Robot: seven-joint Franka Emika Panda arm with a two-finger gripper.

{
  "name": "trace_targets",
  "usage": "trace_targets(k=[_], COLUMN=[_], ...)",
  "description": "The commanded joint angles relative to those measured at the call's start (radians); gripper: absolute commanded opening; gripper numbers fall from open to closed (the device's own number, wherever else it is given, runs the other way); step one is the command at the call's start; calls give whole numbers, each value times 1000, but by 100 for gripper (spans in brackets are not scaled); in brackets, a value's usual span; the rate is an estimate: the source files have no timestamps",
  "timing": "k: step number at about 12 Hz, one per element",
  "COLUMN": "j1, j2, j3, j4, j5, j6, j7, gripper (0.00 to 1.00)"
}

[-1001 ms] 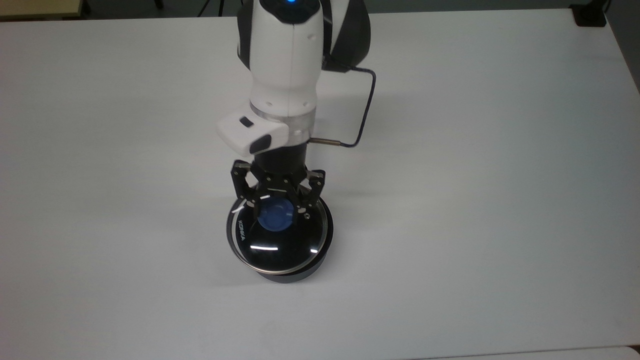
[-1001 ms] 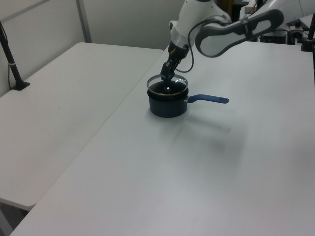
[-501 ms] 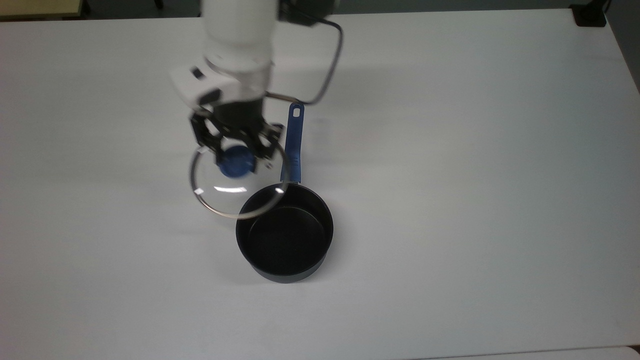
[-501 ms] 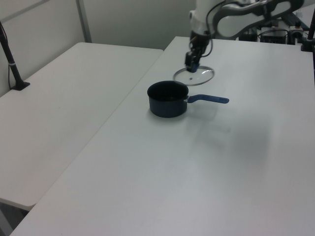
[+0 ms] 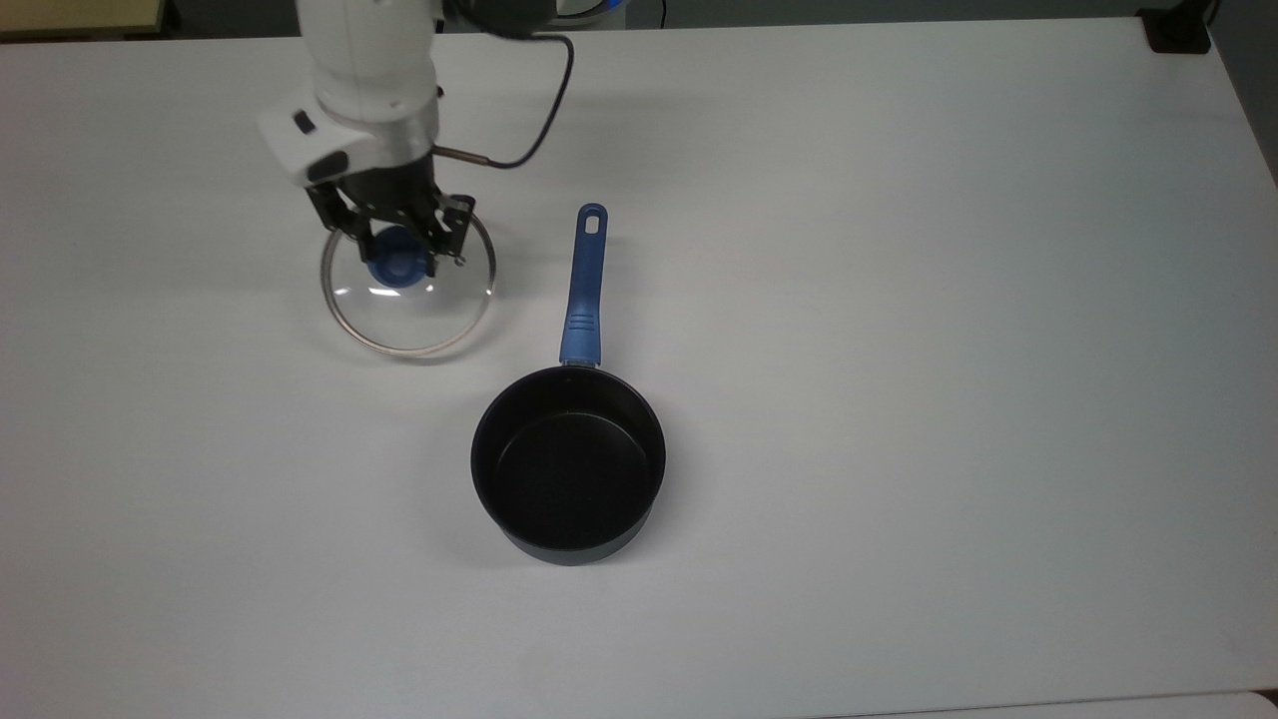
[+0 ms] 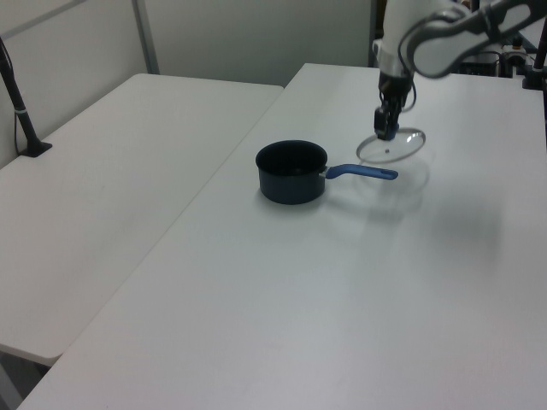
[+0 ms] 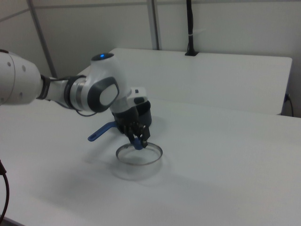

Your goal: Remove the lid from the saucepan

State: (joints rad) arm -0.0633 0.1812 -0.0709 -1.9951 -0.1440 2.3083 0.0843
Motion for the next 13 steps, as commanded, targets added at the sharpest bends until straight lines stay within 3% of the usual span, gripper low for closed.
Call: trace_targets(k=[1, 4, 7, 8, 11, 13], j1=[22, 77, 82, 80, 79, 89], j2=[-37, -29, -15, -25, -38, -38], j3=[2, 2, 2, 2, 5, 8], j4=[-103, -158, -131, -76, 179, 324], j5=[-6, -6, -8, -6, 1, 62], j6=[128, 134, 105, 55, -287, -484], j7=[2, 52, 74, 72, 34, -44], gripper=[37, 40, 95, 100, 100, 100])
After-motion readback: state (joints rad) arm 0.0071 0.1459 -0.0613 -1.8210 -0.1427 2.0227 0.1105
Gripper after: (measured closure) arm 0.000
